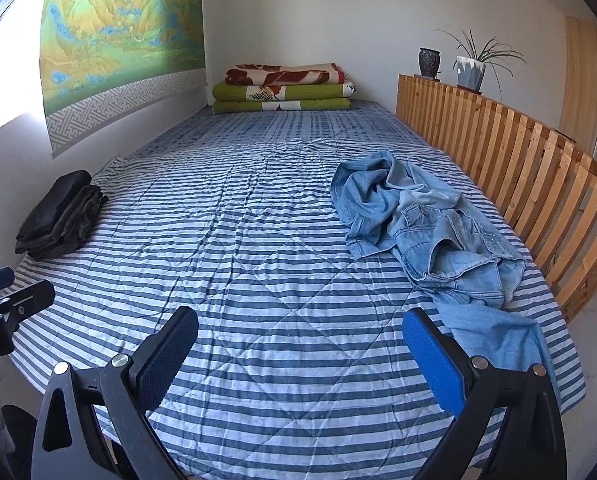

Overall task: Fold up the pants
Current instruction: 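Reach the right tool to the denim shirt and pinch its hem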

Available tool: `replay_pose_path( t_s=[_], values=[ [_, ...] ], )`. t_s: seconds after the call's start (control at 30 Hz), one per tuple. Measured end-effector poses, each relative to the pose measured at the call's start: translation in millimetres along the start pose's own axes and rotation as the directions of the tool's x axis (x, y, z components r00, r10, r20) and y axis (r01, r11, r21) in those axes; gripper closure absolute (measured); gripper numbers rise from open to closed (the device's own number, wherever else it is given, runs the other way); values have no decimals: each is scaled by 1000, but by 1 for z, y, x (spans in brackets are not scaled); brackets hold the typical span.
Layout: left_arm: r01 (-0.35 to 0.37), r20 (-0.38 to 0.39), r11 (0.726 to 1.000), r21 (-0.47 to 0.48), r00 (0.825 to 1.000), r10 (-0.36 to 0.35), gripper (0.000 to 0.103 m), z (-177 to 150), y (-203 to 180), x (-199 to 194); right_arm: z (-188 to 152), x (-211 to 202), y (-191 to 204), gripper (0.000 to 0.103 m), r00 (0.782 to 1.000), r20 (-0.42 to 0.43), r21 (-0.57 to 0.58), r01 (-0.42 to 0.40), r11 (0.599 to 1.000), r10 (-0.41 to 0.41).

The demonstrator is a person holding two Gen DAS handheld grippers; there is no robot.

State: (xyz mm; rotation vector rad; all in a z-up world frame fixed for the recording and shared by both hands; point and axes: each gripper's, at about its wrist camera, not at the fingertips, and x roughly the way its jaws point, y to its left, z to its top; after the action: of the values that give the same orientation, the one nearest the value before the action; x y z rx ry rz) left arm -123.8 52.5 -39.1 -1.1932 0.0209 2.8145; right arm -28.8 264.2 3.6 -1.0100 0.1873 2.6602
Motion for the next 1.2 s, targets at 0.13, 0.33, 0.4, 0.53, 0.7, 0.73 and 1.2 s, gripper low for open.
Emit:
replay_pose_path(
  t_s=[0.13, 0.33, 0.4, 0.53, 0.7, 0.73, 1.2],
  values=[
    [1, -15, 1000, -6, 1000, -1, 0, 15, -1, 18, 24, 34, -33, 7, 999, -45, 9, 3, 1000, -3],
    [-20, -23, 1000, 0, 1000, 20, 1, 42, 4, 46, 69, 108, -99, 20, 985, -171, 86, 3, 996, 11],
    [-29, -25, 1000, 1, 999, 29, 1, 50, 7, 55, 83, 133, -127, 21, 979, -205, 119, 42, 992, -17],
    [-48, -36, 999, -7, 998, 48, 1, 61, 14, 76, 107, 182, -177, 24, 962, -272, 206, 83, 975, -24],
    [-59, -61, 998, -9, 996, 59, 1, 65, 19, 102, 122, 241, -213, 24, 938, -346, 333, 98, 938, 24],
    [-62, -65, 998, -7, 996, 61, 1, 65, 20, 106, 122, 253, -216, 24, 931, -363, 345, 108, 932, 26],
    [-108, -90, 994, 23, 990, 110, 1, 62, 30, 135, 106, 280, -246, 23, 912, -410, 392, 187, 901, -11]
  ],
)
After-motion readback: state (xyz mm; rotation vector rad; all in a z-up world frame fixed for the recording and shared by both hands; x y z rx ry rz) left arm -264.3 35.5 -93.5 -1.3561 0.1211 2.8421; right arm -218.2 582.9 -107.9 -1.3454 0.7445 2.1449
